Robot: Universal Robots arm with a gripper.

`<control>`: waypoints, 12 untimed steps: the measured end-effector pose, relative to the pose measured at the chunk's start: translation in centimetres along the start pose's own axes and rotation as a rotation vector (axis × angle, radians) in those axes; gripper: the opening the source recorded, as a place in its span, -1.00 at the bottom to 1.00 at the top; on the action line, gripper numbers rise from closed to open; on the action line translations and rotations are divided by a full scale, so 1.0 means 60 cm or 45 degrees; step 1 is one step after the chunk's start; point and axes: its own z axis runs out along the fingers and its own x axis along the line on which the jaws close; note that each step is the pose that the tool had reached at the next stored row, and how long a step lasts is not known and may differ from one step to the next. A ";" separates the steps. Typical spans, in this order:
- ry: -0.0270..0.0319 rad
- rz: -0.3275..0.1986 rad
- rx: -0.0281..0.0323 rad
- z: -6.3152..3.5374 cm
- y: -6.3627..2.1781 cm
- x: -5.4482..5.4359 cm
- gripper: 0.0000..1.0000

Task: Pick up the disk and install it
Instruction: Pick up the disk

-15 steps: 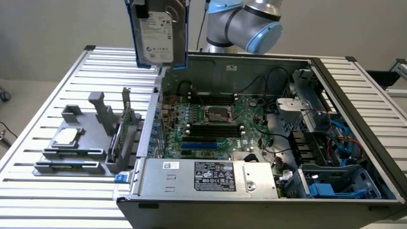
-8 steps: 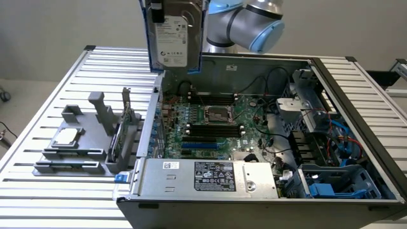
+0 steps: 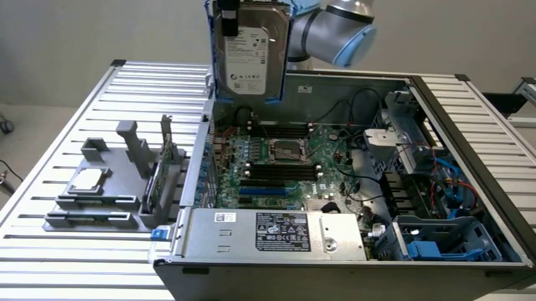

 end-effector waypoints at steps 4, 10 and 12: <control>0.0001 0.000 -0.0001 0.000 -0.023 0.016 -0.36; 0.0000 0.000 0.0000 0.001 -0.058 0.040 -0.36; 0.0000 0.000 0.0000 0.001 -0.069 0.048 -0.36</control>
